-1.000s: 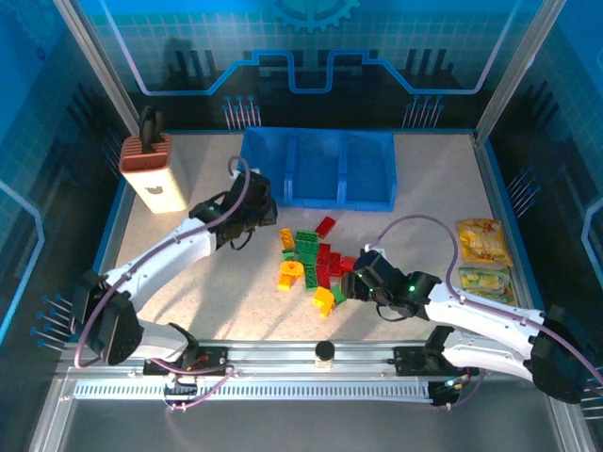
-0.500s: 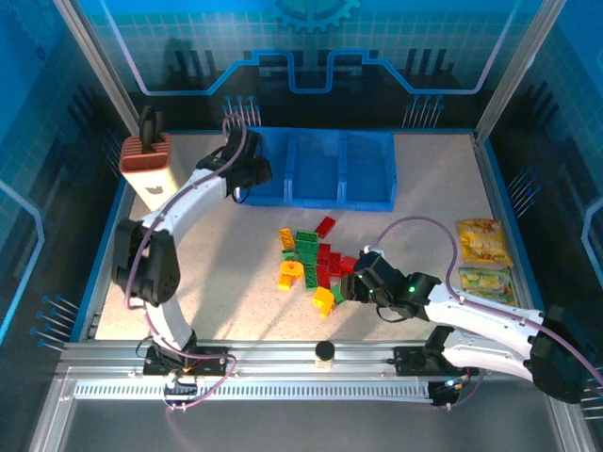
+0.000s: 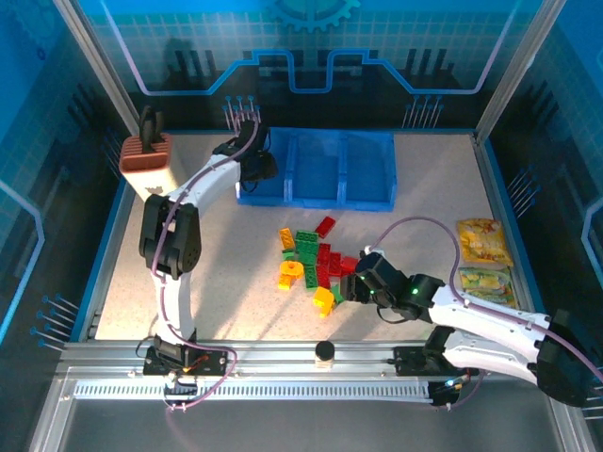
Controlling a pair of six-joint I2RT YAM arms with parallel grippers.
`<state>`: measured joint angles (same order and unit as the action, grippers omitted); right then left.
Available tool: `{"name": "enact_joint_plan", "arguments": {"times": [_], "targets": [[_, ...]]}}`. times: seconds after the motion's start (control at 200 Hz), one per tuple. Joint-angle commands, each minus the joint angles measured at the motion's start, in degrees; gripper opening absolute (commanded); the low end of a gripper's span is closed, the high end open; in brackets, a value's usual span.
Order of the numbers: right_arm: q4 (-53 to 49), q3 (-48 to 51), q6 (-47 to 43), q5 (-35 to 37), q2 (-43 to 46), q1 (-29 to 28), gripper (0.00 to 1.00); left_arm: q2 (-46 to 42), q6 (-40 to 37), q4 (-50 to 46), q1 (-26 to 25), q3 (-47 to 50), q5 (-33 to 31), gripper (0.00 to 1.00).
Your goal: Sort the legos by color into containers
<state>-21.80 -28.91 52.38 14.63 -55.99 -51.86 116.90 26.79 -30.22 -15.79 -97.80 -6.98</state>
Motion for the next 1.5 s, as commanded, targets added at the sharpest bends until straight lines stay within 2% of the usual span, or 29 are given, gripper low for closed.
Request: {"name": "enact_joint_plan", "arguments": {"times": [0.0, 0.075, 0.11, 0.175, 0.285, 0.405, 0.595, 0.665, 0.735, 1.015, 1.246, 1.381, 1.496], "targets": [[-0.6, 0.8, 1.0, 1.2, 0.9, -0.8, 0.59, -0.9, -1.2, -1.2, 0.4, -1.3, 1.0, 0.49], [-0.5, 0.6, 0.9, 1.1, 0.6, -0.7, 0.59, -2.1, -1.6, -1.3, 0.4, -1.3, 0.9, 0.72], [-0.5, 0.5, 0.8, 0.9, 0.4, -0.7, 0.59, -2.8, -2.0, -1.3, 0.4, -1.4, 0.4, 0.79], [-0.5, 0.4, 0.8, 1.0, 0.2, -0.9, 0.59, -4.3, -2.9, -1.3, 0.4, -1.4, -1.9, 0.85], [-0.5, 0.2, 0.7, 0.9, 0.0, -0.9, 0.59, -5.3, -4.7, -2.0, 1.4, -2.6, -4.7, 0.86], [-0.4, 0.4, 0.8, 1.0, 0.0, -1.1, 0.59, -4.3, -4.8, -5.2, 3.9, -5.3, -5.0, 0.83], [0.0, 0.8, 1.1, 1.0, 0.1, -1.2, 0.59, -4.5, -5.3, -3.6, 6.8, -2.9, -4.5, 0.78], [0.1, 0.8, 1.1, 0.9, -0.1, -1.2, 0.59, -2.5, -6.0, -4.8, 7.3, -3.7, -3.3, 0.73], [0.0, 0.6, 1.1, 0.9, -0.2, -1.3, 0.59, -0.8, -6.6, -7.2, 7.4, -5.0, -3.1, 0.68], [0.4, 0.4, 1.2, 0.8, -0.7, -1.5, 0.59, 0.4, -6.6, -5.5, 7.4, -1.8, -1.8, 0.48], [0.5, 0.2, 1.2, 0.9, -0.9, -1.7, 0.58, -0.8, -6.4, -4.1, 7.4, 2.3, -3.0, 0.44], [0.6, 0.3, 1.3, 0.9, -0.7, -1.9, 0.58, -1.5, -6.3, -3.0, 7.4, 4.6, -2.5, 0.31], [0.5, 0.6, 1.5, 1.2, -0.4, -2.2, 0.58, -2.8, -6.6, -2.4, 7.3, 6.0, -3.0, 0.26]]}}
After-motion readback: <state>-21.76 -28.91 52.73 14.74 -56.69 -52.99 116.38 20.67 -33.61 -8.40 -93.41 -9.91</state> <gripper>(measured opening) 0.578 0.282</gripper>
